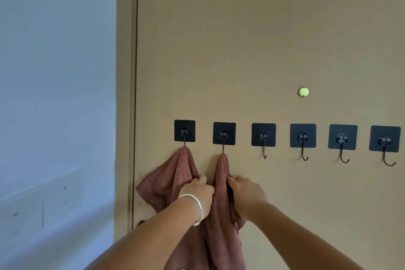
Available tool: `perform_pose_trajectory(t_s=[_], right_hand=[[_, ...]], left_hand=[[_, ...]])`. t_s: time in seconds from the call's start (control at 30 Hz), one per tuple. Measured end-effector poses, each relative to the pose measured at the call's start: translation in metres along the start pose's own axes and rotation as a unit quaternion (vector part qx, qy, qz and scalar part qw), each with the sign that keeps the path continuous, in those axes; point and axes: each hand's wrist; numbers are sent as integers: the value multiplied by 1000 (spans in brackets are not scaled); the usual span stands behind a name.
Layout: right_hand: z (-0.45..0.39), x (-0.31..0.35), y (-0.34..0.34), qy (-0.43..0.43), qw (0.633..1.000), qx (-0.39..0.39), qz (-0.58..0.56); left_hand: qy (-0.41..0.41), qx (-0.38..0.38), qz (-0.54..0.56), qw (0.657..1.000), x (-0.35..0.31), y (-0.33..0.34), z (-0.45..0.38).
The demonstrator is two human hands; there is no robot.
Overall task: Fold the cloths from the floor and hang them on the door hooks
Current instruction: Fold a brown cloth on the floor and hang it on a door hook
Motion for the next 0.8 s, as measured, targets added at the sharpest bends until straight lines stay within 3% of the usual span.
perform_pose_trajectory(t_s=[0.1, 0.23, 0.33, 0.4, 0.6, 0.8], right_hand=[[4, -5, -6, -16, 999, 0, 30], [19, -14, -12, -19, 998, -47, 30], [32, -27, -19, -21, 995, -100, 18], [41, -34, -26, -24, 990, -139, 16], [70, -54, -51, -18, 979, -197, 52], [112, -85, -75, 70, 968, -216, 106]], left_hand=[[-13, -16, -42, 999, 2, -17, 6], [-21, -150, 16, 988, 2, -44, 20], [32, -260, 74, 962, -7, -54, 26], [88, -295, 85, 948, -21, -56, 29], [211, -334, 87, 914, -60, -53, 24], [221, -307, 136, 916, -89, -61, -5]])
Point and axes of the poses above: each hand's wrist, its own z-axis away from the middle knuckle, its own y-axis out of the palm, x = y × z, and after that the axes turned 8 degrees about -y, right-handed
